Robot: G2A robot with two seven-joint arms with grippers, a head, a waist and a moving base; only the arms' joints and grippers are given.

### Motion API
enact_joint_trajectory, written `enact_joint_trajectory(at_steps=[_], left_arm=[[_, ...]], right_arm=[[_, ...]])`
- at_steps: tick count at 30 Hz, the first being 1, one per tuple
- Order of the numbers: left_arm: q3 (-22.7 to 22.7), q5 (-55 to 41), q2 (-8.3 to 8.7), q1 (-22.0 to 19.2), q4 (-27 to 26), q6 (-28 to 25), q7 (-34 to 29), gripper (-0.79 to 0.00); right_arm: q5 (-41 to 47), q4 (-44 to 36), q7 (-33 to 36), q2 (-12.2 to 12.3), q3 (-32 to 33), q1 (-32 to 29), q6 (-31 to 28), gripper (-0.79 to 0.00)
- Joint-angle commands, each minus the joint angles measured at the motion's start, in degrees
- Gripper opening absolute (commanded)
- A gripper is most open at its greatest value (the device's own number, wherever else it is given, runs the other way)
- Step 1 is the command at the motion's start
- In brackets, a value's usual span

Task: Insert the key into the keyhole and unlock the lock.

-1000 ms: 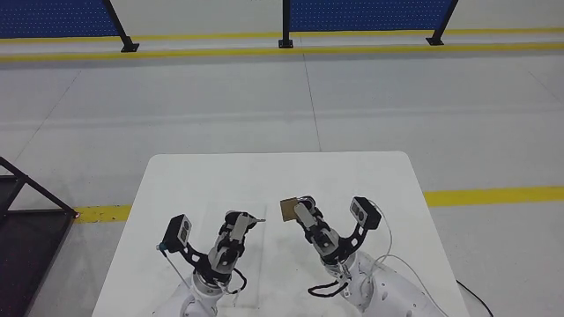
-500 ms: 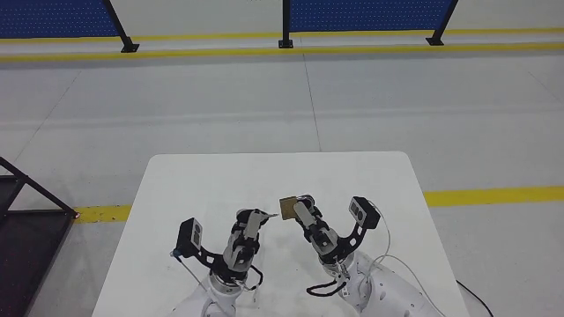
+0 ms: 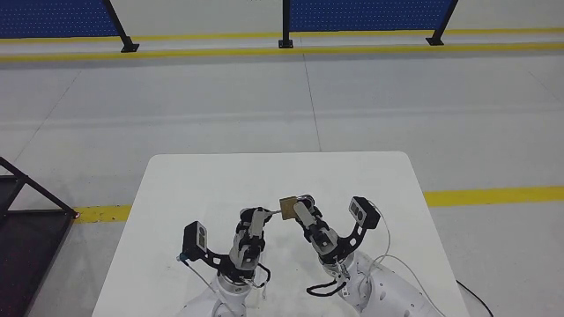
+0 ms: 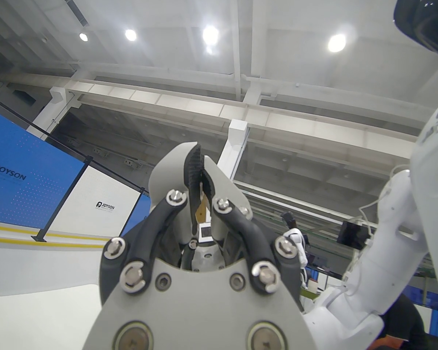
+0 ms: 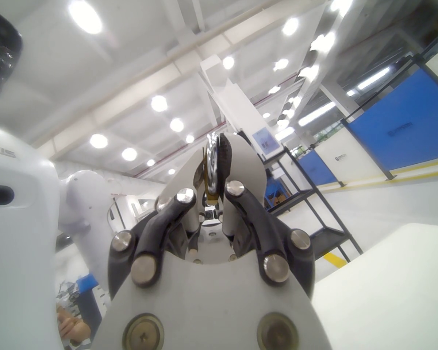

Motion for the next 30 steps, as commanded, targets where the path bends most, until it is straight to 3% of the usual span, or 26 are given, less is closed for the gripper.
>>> enact_joint_trajectory(at_steps=[1,30], left_arm=[[0.2,-0.2,0.08,-0.1,0.1,0.1,0.1,-0.785],[1.7,-2.2,0.53,-1.1,1.4,-0.7,-0.7,-0.785]], right_arm=[[0.0,0.0,0.0,0.0,0.0,0.0,0.0,-0.785],[0.0,0.0,0.0,0.0,0.0,0.0,0.0,-0.785]])
